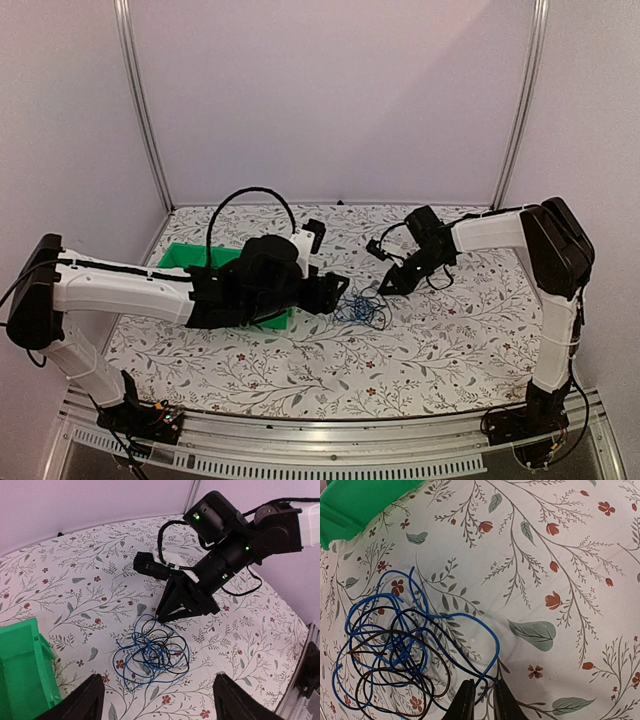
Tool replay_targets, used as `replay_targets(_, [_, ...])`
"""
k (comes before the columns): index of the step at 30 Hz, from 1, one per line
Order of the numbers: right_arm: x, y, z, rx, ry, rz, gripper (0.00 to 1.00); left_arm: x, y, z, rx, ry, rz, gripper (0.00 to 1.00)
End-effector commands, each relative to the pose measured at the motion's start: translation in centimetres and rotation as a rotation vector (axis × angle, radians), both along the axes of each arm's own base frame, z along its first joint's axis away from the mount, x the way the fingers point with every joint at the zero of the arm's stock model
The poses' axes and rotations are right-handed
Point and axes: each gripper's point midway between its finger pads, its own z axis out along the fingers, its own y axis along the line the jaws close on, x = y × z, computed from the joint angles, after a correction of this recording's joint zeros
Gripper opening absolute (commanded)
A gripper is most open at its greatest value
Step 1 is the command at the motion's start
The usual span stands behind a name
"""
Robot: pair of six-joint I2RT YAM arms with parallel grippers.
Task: Untangle the cables
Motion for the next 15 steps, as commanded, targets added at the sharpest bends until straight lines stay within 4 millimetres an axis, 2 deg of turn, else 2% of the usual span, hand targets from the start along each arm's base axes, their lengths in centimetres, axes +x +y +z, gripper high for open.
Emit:
replay_targets(1, [0.5, 0.4, 0.3, 0.028, 0.0, 0.0, 0.16, -0.3, -1.2, 1.0, -0.022, -0.017, -0.016, 0.76])
replay_targets(9, [0.5, 0.7, 0.6, 0.051, -0.009, 0.012, 0.15, -0.2, -1.7, 0.2, -0.011, -0.004, -0.02, 0.77])
replay_targets(15, [0.6, 0.8, 1.3, 0.062, -0.042, 0.017, 0.01, -0.2, -1.8, -0.6, -0.005, 0.011, -0.015, 0.77])
